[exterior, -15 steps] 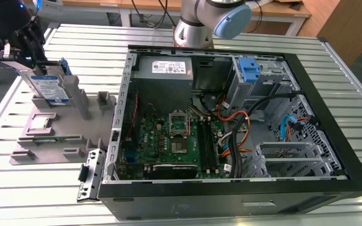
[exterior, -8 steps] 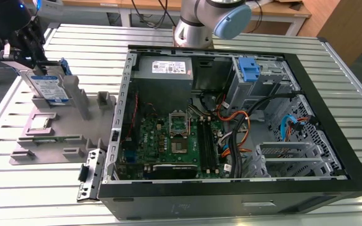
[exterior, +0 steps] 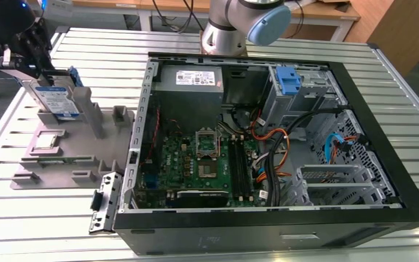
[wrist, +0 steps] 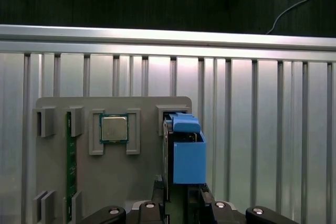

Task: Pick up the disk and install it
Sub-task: 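Pick up the disk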

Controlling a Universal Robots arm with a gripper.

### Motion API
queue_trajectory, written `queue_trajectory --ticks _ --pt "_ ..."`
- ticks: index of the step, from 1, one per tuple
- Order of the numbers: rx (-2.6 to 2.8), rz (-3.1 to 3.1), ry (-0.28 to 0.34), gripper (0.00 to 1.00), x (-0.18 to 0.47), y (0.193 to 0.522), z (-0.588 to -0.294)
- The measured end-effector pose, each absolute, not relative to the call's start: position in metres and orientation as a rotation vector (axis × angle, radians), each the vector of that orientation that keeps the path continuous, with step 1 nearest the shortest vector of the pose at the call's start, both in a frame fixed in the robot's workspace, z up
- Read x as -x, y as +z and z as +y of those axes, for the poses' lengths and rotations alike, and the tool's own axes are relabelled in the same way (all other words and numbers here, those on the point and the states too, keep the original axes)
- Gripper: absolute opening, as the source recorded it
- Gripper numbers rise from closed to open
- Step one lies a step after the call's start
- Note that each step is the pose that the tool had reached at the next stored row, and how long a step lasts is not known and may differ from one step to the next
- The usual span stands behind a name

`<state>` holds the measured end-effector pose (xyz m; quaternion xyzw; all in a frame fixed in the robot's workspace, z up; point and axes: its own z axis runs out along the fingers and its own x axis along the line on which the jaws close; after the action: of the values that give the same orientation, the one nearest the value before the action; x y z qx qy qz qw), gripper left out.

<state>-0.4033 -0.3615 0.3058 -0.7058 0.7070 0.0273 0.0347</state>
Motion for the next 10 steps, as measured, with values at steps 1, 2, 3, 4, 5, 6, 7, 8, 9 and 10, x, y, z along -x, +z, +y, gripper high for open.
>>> queue_trajectory --ticks 1,2,3,4,5,6,7,8,9,10 --pt "2.170 2.173 0.084 0.35 0.4033 0.3058 -0.3615" --pt "2.170 2.173 0.084 0.35 0.4033 0.3058 -0.3615" --pt "2.170 2.173 0.084 0.35 0.4033 0.3058 -0.3615" --pt "2.170 2.173 0.084 0.35 0.4033 0.3060 -0.3616" --pt "2.170 2.173 0.084 0.35 0.4034 0.3068 -0.3616" --pt "2.170 2.173 0.084 0.35 0.4033 0.3075 -0.3615" --pt "2.170 2.173 0.084 0.35 0.4033 0.3085 -0.3615" --pt "2.170 2.173 0.084 0.35 0.4033 0.3095 -0.3615" --pt "2.170 2.173 0.084 0.35 0.4033 0.3103 -0.3615" --pt "2.170 2.173 0.084 0.35 0.4033 0.3110 -0.3615"
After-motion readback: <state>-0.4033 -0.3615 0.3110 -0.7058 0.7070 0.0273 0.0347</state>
